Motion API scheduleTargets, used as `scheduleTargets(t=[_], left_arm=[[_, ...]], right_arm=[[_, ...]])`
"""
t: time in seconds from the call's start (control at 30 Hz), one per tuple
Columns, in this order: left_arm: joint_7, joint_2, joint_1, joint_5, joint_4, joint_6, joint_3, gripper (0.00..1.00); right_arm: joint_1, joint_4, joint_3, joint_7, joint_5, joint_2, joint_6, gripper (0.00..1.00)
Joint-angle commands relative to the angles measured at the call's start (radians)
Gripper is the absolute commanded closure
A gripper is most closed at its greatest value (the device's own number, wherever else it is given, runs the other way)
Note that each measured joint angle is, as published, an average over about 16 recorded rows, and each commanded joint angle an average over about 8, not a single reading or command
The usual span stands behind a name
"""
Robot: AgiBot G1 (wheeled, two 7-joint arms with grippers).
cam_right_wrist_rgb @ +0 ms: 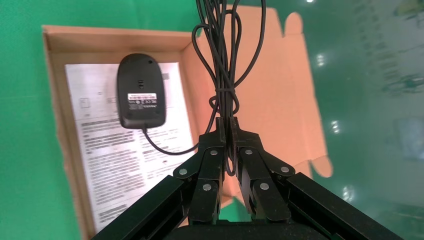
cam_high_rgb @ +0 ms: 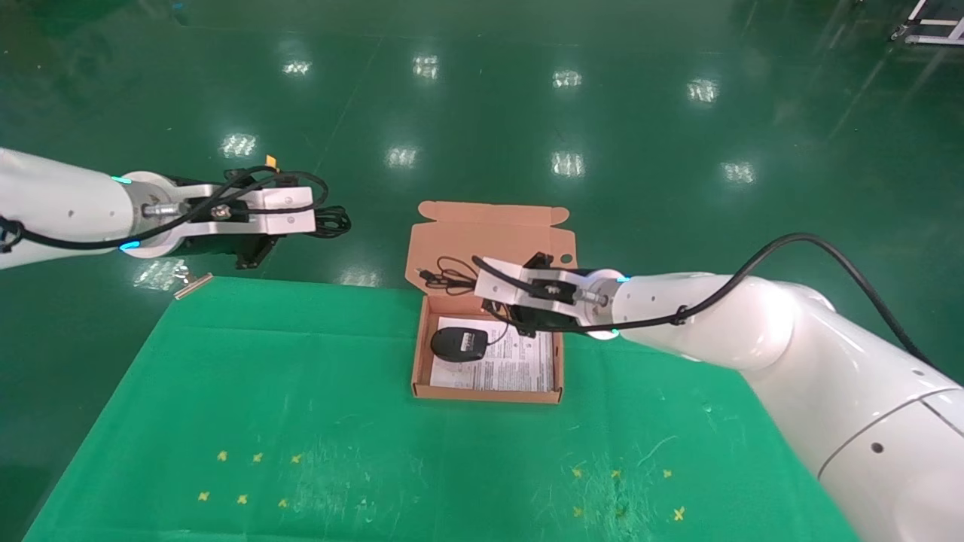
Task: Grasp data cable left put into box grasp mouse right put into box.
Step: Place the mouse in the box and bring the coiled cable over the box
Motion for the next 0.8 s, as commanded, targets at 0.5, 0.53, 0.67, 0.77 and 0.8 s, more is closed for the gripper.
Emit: scheduleTargets(t=[0.5,0.53,0.67,0.77,0.8], left_arm=[[0.024,0.09,0.074,-0.042,0.021,-0.061,0.023,1.0],[0.03,0.106,0.085,-0.045,0.03,-0.077,0.027,1.0],[0.059,0.174,0.131,-0.05,0.078,-0.158,0.042,1.0],[0.088,0.23,0.164,-0.052,0.124,-0.23,0.053,1.0],[0.1,0.249,0.174,-0.053,0.142,-0.254,0.058,1.0]], right_arm=[[-0.001,0.07,-0.002,0.009,0.02,0.064,-0.016,0.0],[0.001,0.085,0.0,0.016,0.017,0.08,-0.018,0.0],[0.014,0.159,0.007,0.052,-0.006,0.159,-0.027,0.0],[0.023,0.227,0.01,0.092,-0.034,0.226,-0.039,0.0],[0.025,0.253,0.01,0.109,-0.045,0.249,-0.046,0.0]])
